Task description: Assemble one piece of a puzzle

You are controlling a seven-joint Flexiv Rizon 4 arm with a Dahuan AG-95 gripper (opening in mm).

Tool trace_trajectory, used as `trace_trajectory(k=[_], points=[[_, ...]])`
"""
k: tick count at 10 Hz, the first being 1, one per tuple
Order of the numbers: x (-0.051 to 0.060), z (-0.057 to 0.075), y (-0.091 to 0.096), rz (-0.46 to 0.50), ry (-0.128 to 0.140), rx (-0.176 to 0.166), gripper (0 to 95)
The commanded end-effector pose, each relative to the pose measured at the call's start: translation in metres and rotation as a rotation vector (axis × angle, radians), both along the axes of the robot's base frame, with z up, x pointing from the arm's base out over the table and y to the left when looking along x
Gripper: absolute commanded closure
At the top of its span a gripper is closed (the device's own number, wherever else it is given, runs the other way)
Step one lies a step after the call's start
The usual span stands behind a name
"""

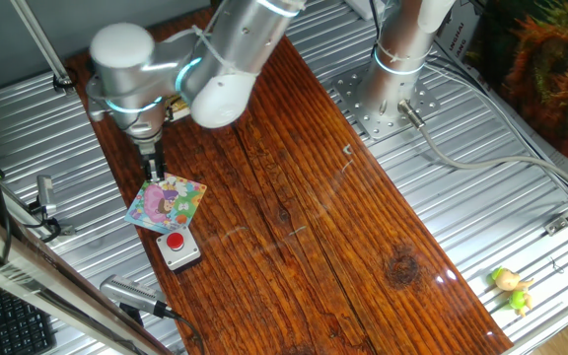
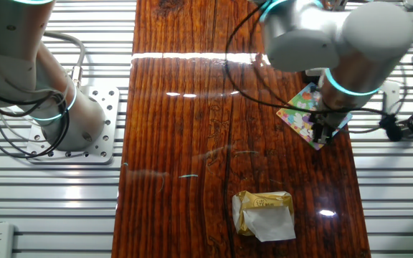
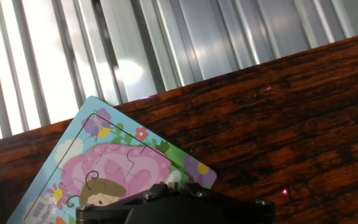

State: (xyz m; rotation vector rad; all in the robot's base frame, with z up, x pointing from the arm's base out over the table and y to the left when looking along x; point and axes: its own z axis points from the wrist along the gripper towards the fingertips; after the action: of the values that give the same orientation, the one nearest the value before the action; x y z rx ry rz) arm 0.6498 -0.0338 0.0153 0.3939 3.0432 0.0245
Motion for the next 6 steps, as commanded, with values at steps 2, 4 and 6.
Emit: trace_trajectory(k=[2, 4, 6], points=[[-0.0033, 0.0146, -0.0002, 0.000, 0.028, 0.006, 95.0], [-0.0030, 0.0158, -0.0001, 0.000, 0.032, 0.007, 95.0], [-0.0023, 0.0173, 0.0003, 0.000, 0.032, 0.007, 95.0]])
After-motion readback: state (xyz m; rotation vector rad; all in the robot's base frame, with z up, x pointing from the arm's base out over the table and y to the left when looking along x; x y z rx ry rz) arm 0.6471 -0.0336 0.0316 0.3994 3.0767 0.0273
